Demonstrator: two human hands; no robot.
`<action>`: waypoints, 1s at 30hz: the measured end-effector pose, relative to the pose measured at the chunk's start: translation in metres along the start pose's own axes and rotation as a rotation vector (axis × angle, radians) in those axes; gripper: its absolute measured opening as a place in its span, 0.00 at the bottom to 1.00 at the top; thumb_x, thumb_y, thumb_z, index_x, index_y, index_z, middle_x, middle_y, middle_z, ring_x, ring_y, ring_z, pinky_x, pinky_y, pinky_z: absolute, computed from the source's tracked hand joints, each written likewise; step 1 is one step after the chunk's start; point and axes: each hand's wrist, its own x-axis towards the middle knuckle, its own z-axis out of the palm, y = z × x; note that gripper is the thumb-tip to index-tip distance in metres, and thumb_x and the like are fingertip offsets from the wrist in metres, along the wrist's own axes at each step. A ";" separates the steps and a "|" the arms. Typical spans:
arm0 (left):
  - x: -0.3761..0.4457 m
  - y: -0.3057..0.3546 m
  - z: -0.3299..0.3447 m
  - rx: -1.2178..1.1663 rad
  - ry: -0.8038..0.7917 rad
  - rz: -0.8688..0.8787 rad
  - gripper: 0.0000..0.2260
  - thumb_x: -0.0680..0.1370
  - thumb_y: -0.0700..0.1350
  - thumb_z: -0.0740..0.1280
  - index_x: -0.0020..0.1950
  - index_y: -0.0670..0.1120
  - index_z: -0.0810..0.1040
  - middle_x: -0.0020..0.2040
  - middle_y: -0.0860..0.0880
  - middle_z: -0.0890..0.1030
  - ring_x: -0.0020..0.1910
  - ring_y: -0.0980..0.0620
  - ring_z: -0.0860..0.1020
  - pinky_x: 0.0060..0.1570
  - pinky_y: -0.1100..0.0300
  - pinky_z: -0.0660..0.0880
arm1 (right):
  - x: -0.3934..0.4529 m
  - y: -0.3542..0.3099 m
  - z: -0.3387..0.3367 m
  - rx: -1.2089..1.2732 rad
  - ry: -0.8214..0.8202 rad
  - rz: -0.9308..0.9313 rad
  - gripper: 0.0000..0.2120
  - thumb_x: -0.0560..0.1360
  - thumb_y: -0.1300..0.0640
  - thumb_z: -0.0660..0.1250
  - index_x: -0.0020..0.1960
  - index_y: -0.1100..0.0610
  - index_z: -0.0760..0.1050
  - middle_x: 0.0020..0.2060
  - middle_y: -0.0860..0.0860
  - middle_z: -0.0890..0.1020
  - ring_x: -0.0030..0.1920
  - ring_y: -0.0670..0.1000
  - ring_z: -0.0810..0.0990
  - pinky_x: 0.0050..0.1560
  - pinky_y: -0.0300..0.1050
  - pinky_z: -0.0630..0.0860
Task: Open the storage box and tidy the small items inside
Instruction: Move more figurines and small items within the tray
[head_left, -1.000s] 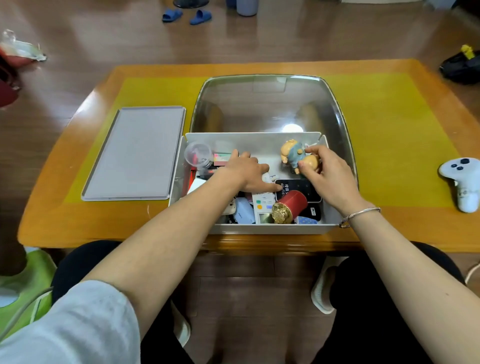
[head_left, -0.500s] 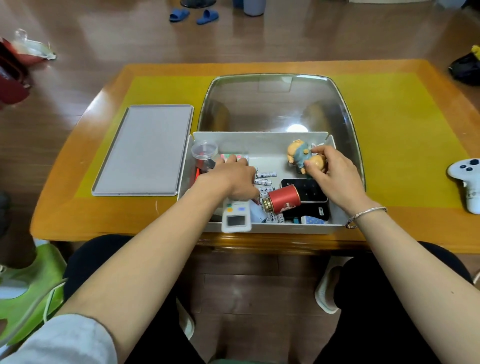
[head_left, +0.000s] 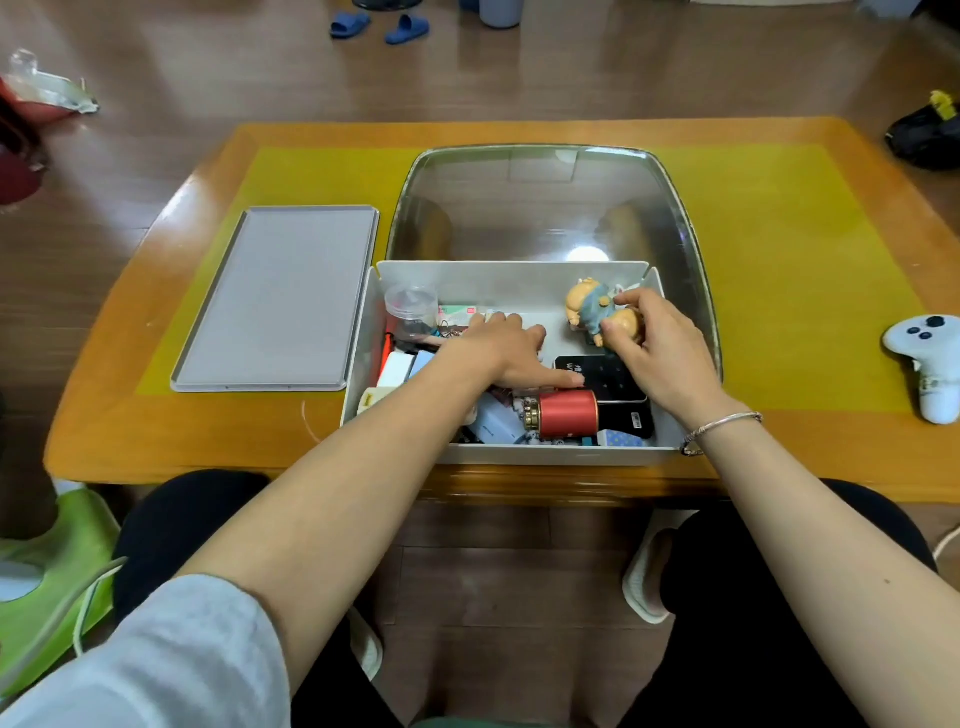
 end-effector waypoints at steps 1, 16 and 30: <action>-0.002 -0.003 -0.001 -0.011 -0.011 0.009 0.37 0.70 0.76 0.53 0.65 0.50 0.70 0.62 0.43 0.75 0.64 0.42 0.68 0.59 0.45 0.62 | 0.000 0.000 0.000 0.000 -0.003 -0.001 0.15 0.77 0.48 0.62 0.59 0.54 0.70 0.55 0.52 0.79 0.51 0.52 0.77 0.46 0.42 0.68; -0.031 -0.029 -0.004 -0.297 0.243 0.141 0.13 0.78 0.41 0.59 0.61 0.47 0.75 0.58 0.45 0.76 0.57 0.45 0.74 0.56 0.53 0.71 | 0.001 0.002 0.001 0.010 -0.006 -0.013 0.15 0.77 0.48 0.62 0.59 0.54 0.71 0.54 0.52 0.79 0.49 0.51 0.77 0.44 0.43 0.68; 0.029 -0.002 0.000 -0.134 0.194 0.033 0.07 0.76 0.45 0.66 0.53 0.49 0.74 0.52 0.43 0.75 0.44 0.44 0.74 0.42 0.56 0.70 | 0.000 0.000 -0.001 -0.012 -0.008 -0.022 0.14 0.77 0.48 0.63 0.59 0.55 0.70 0.54 0.53 0.79 0.51 0.53 0.77 0.46 0.44 0.69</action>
